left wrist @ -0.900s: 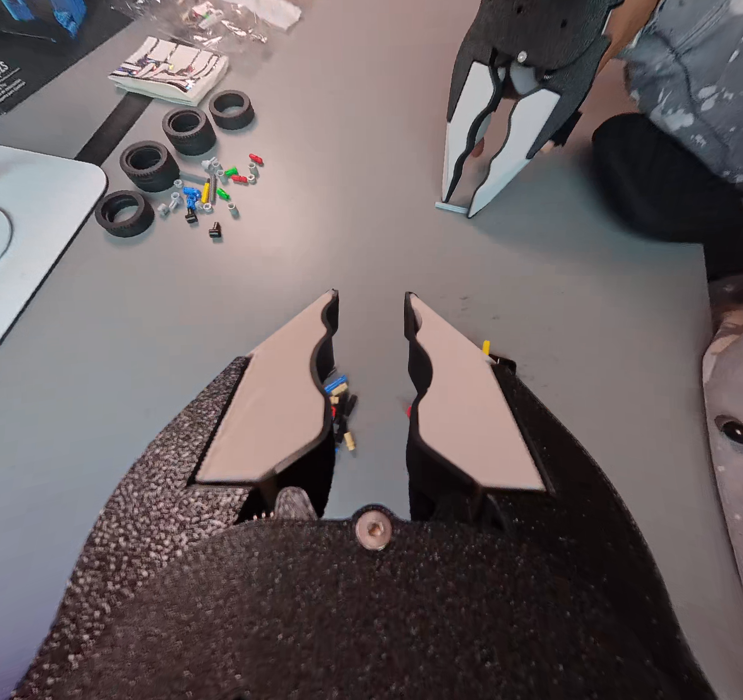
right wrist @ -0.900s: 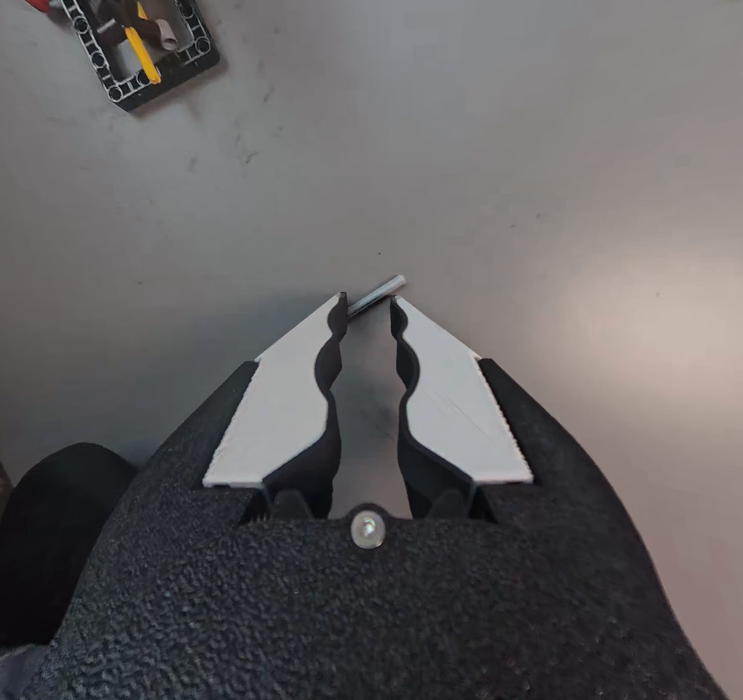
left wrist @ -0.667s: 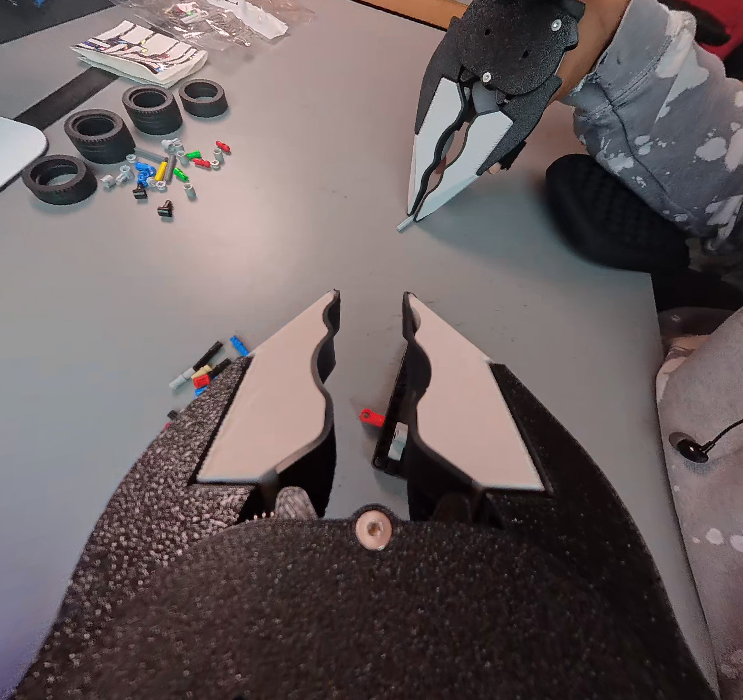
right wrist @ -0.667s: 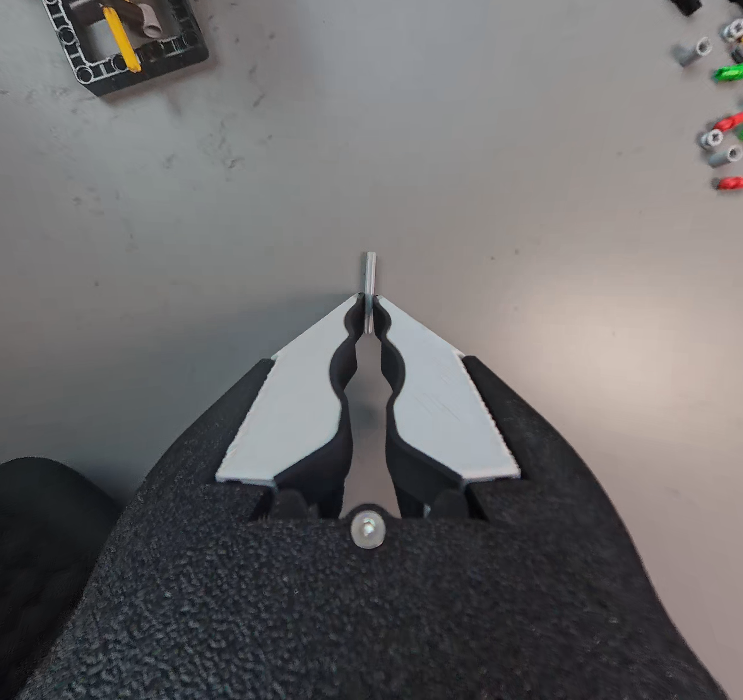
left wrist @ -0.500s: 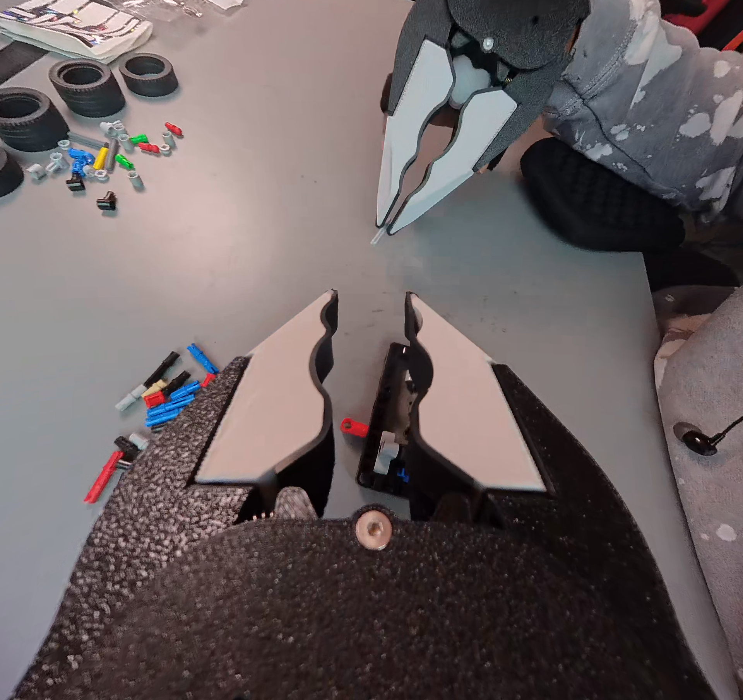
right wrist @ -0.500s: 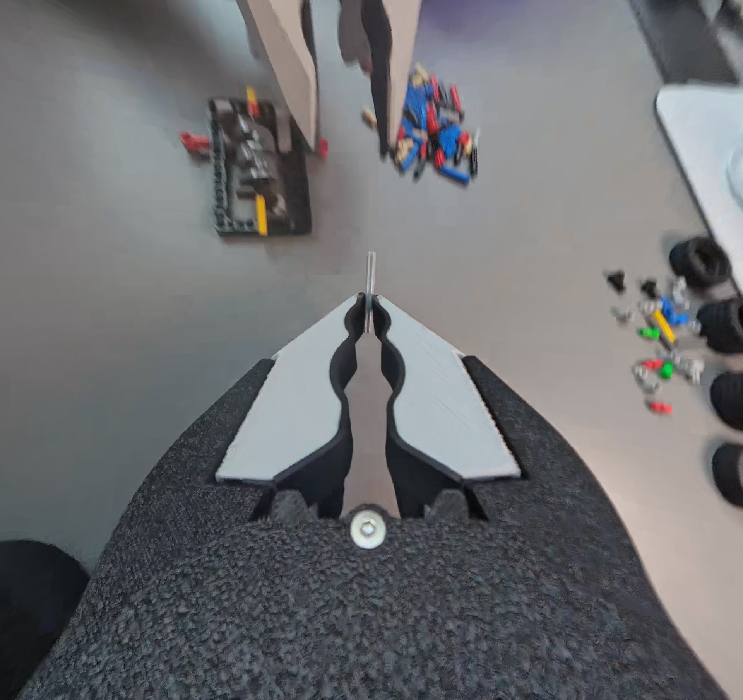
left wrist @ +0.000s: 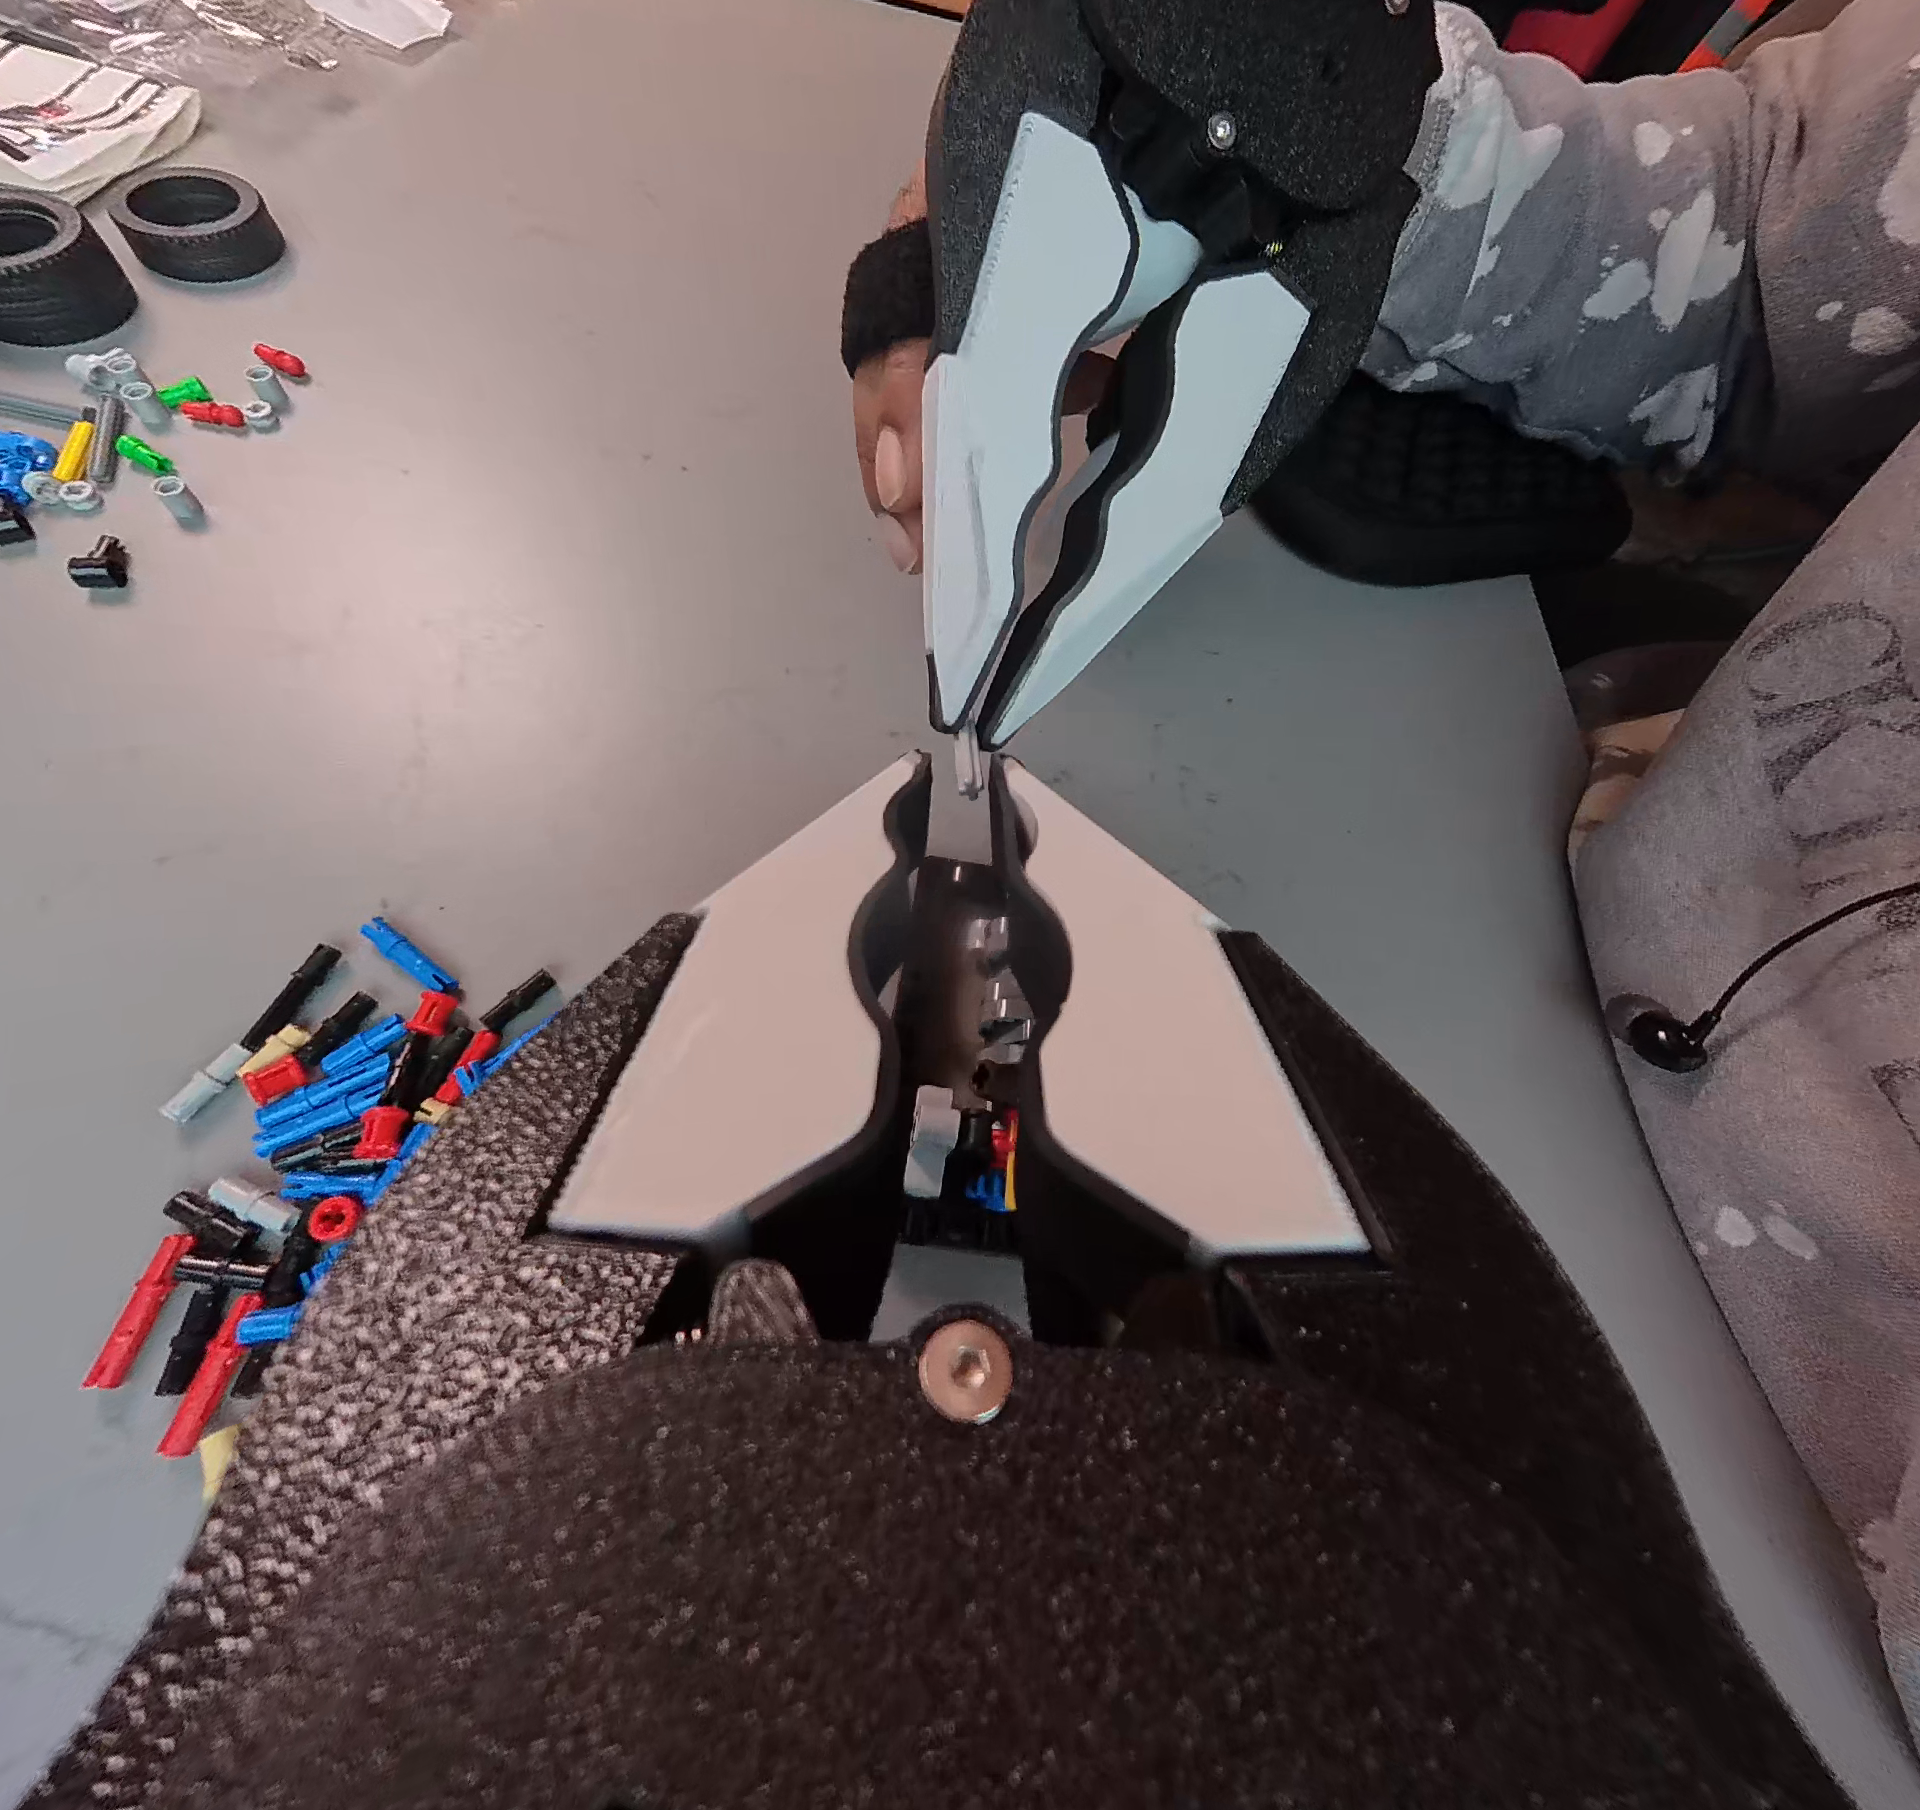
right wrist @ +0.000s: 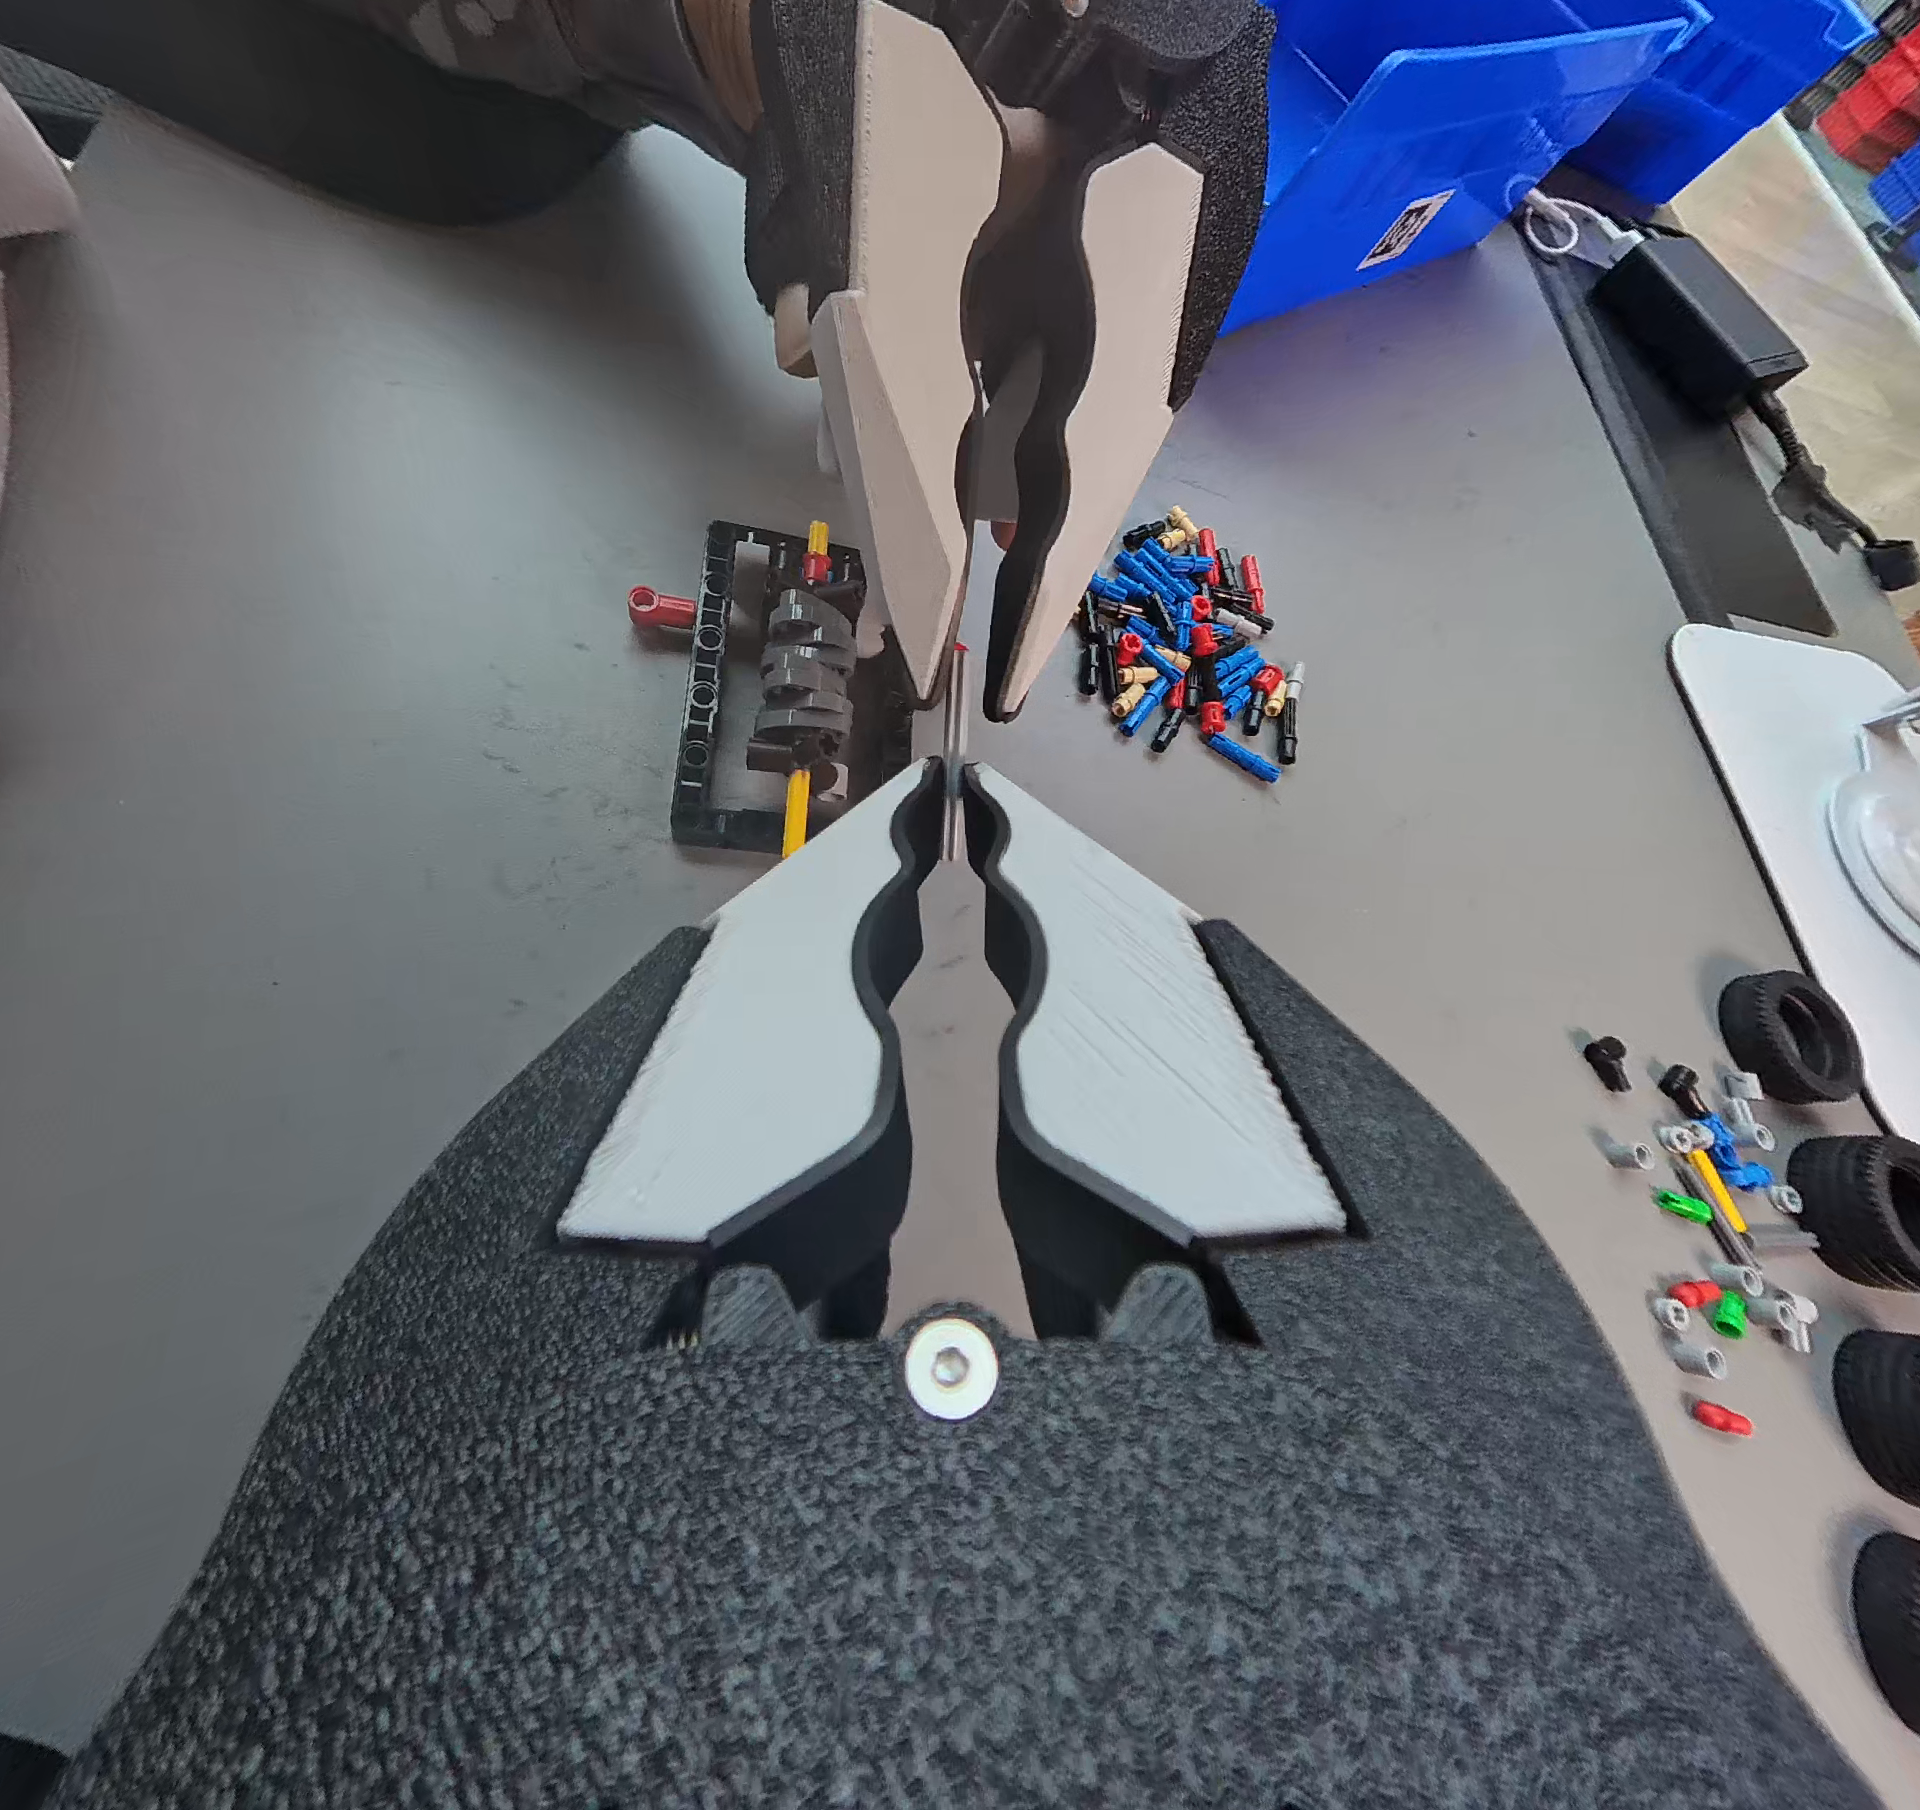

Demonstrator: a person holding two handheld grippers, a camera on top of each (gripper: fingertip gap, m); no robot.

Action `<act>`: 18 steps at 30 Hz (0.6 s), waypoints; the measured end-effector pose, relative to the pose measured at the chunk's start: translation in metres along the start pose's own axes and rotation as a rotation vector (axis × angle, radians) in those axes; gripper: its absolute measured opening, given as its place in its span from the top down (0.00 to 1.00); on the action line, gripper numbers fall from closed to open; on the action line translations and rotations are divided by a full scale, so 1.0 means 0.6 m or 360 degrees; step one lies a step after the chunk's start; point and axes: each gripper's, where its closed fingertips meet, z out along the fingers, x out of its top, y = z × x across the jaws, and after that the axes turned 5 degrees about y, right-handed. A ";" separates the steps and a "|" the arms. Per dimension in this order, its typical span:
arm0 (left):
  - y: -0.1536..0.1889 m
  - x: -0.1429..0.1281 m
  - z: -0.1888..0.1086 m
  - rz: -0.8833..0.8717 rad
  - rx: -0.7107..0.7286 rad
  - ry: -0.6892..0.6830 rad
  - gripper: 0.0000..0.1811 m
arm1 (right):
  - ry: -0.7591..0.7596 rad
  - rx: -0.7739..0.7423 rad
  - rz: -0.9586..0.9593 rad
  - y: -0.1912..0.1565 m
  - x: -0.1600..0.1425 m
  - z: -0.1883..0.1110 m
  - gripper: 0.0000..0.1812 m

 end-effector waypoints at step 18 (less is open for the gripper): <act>0.009 0.008 0.002 -0.0024 -0.0024 0.0090 0.98 | 0.0163 0.0047 0.0170 -0.003 0.013 -0.006 0.98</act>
